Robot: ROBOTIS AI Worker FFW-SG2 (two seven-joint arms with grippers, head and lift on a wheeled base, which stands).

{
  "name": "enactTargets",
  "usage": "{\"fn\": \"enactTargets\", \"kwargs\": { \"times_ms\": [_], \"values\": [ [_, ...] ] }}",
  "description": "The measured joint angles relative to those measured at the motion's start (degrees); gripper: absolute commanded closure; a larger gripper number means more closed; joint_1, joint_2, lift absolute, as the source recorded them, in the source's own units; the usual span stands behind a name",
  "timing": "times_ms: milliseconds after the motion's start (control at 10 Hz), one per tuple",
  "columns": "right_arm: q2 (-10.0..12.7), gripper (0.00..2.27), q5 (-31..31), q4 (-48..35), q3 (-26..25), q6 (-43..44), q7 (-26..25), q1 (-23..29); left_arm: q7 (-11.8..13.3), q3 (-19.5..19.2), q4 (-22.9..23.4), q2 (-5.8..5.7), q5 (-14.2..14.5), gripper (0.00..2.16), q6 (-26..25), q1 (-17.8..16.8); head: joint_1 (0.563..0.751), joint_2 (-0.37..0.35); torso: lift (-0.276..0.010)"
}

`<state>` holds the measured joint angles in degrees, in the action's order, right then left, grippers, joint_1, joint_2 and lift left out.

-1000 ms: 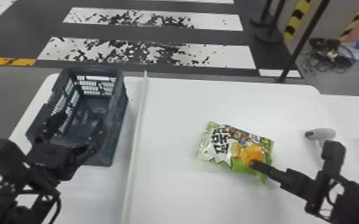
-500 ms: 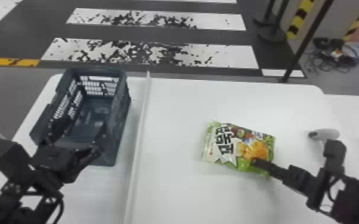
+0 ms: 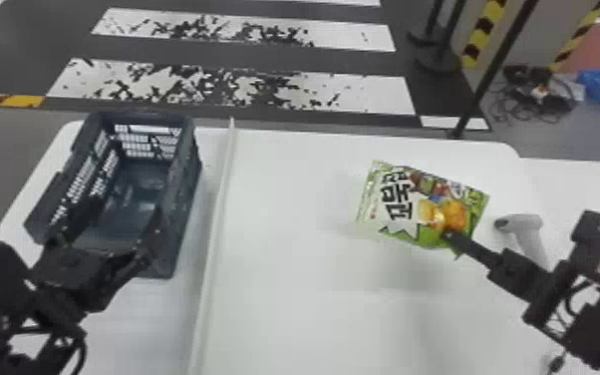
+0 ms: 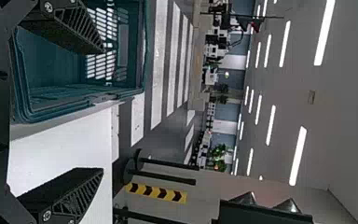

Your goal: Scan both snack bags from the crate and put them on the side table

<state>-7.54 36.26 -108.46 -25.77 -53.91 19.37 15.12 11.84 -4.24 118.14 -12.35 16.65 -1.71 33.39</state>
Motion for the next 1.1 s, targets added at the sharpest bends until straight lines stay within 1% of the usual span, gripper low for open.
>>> {"fn": "enactTargets", "kwargs": {
  "times_ms": [100,200,300,400,500,600,700,800,900,1000,1100],
  "values": [
    [-0.2,2.25,-7.3,-6.1,2.3,4.1,-2.6,1.8,0.0,0.0,-0.2,0.05,0.1,0.1,0.2,0.0,0.695,-0.112,-0.087],
    [-1.6,2.25,-17.2,-11.1,6.6,8.2,-5.7,3.6,0.1,0.0,-0.4,0.18,0.2,0.1,0.4,0.0,0.695,-0.128,-0.087],
    [-4.1,2.25,-28.9,-13.7,12.5,11.8,-9.6,4.9,0.3,0.0,-0.5,0.28,0.2,0.1,0.5,0.0,0.695,-0.136,-0.087],
    [-6.5,2.25,-38.6,-14.2,17.9,14.3,-13.2,5.8,0.3,0.0,-0.7,0.32,0.2,0.1,0.9,0.0,0.695,-0.138,-0.087],
    [-9.1,2.25,-48.9,-13.9,23.8,16.3,-18.5,6.8,0.3,0.0,-0.9,0.32,0.3,0.1,1.4,0.0,0.695,-0.136,-0.087],
    [-11.3,2.25,-59.3,-12.5,29.9,17.6,-25.1,7.8,0.3,-0.1,-1.1,0.32,0.4,0.1,1.5,-0.1,0.695,-0.133,-0.087],
    [-13.6,2.25,-70.4,-9.2,36.5,18.4,-32.0,8.2,0.3,-0.1,-1.2,0.35,0.4,0.1,1.6,-0.1,0.695,-0.119,-0.087],
    [-15.5,2.25,-79.9,-4.8,42.6,18.7,-37.6,8.2,0.3,-0.1,-1.3,0.39,0.5,0.1,1.8,-0.1,0.695,-0.094,-0.087],
    [-16.9,2.25,-88.8,0.9,48.4,18.5,-42.0,7.6,0.3,-0.1,-1.4,0.39,0.5,0.1,1.9,-0.1,0.695,-0.081,-0.087],
    [-17.5,2.19,-94.5,5.5,51.9,18.2,-43.4,7.1,0.3,-0.1,-1.5,0.37,0.6,0.1,2.0,-0.1,0.695,-0.05,-0.087],
    [-18.2,1.76,-98.3,9.3,54.7,18.1,-43.5,6.8,0.4,-0.1,-1.5,0.33,0.8,0.1,2.2,-0.1,0.695,-0.029,-0.087]
  ]
}}
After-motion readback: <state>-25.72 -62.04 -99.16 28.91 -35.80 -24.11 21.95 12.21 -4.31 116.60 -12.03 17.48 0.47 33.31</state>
